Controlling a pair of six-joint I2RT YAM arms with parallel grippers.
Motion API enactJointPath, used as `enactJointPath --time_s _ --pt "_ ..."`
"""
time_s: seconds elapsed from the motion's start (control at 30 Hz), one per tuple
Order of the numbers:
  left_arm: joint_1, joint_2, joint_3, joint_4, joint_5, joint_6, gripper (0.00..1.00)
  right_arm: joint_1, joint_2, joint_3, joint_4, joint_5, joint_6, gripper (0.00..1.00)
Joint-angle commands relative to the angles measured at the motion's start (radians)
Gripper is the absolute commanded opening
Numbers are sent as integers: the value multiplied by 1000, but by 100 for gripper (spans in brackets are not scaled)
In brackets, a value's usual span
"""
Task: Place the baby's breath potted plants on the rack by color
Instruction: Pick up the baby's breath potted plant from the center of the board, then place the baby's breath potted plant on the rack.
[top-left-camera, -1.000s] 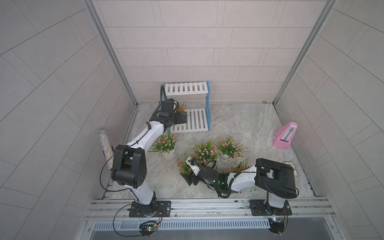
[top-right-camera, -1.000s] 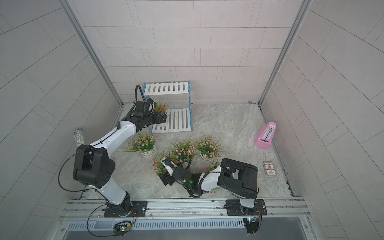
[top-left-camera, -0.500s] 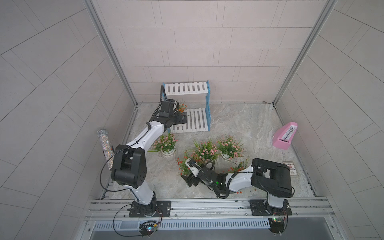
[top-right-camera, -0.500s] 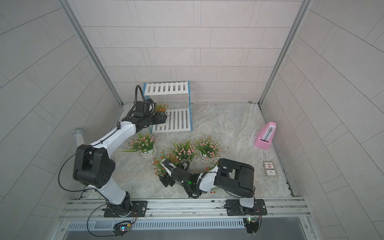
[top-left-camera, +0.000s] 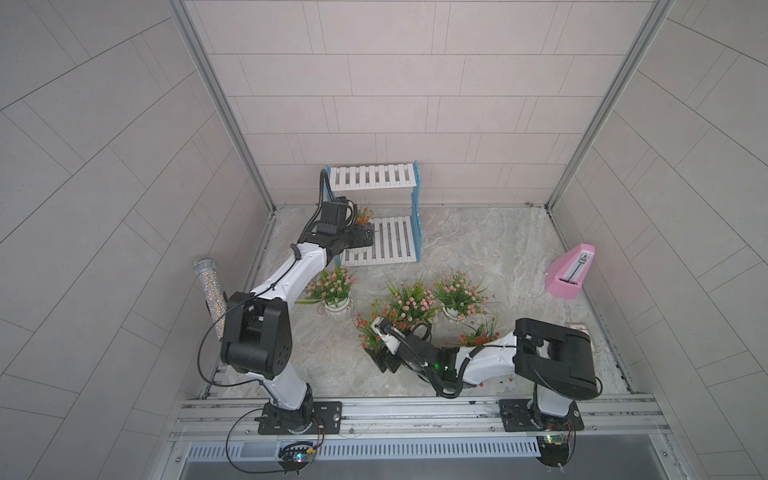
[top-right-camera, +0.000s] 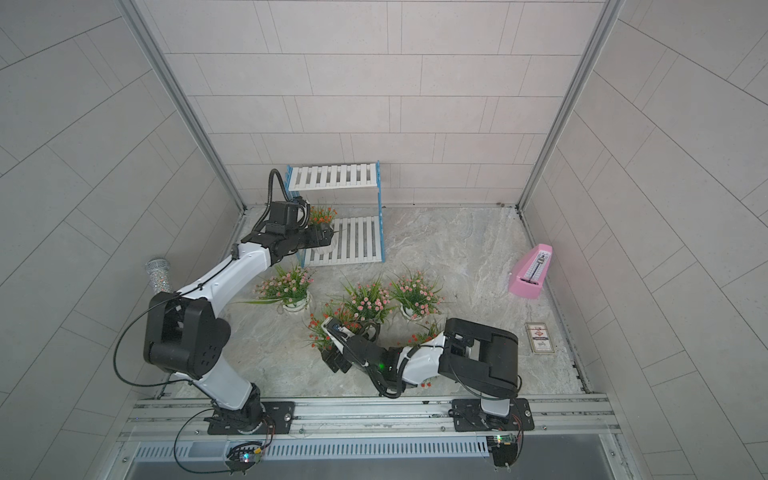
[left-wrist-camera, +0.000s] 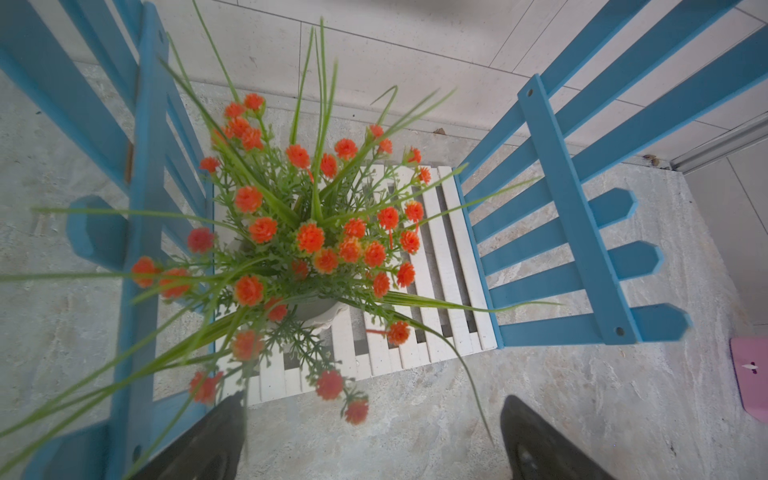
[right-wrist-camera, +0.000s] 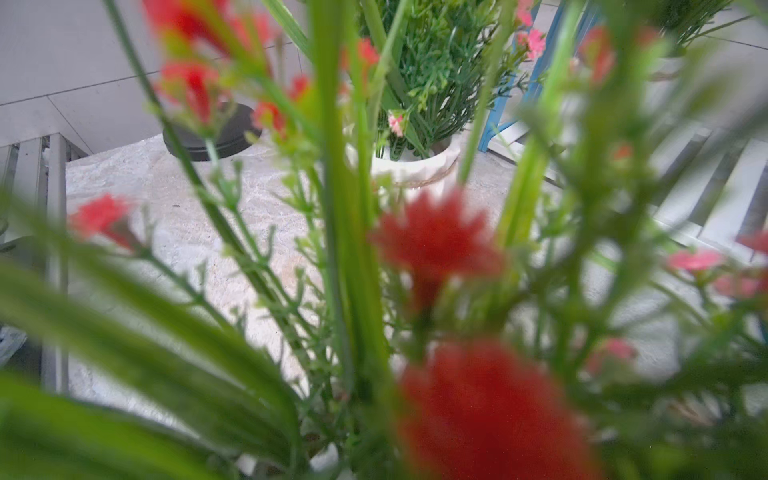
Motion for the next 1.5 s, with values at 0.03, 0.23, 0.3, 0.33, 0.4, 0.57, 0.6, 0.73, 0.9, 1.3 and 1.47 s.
enactJointPath --time_s 0.03,0.23,0.3,0.33,0.4,0.57,0.6,0.73,0.9,1.3,1.47 --pt "4 -68 21 -36 -5 -11 100 20 -151 24 -38 29 -23 70" --pt "5 -125 30 -67 1 -14 100 21 -287 91 -164 46 -15 70" --pt "4 -150 30 -73 -3 -16 100 18 -315 139 -219 54 -16 69" --pt "5 -166 30 -75 -5 -19 100 12 -328 170 -259 54 -18 69" --pt "4 -196 32 -76 -7 -24 100 -10 -345 233 -327 47 -16 69" --pt "4 -244 58 -108 -9 -32 100 -124 -347 379 -477 -3 21 68" --pt "5 -257 60 -111 -15 -35 100 -154 -333 408 -507 -16 25 68" --pt "5 -301 55 -119 -43 -45 100 -286 -248 511 -586 -109 57 68" --pt "4 -363 7 -96 -74 -78 100 -416 -89 653 -628 -191 45 68" --pt "4 -457 -101 -39 -97 -122 100 -567 308 959 -596 -290 -33 67" --pt "5 -463 -131 -17 -85 -135 100 -601 435 1082 -593 -277 -64 67"
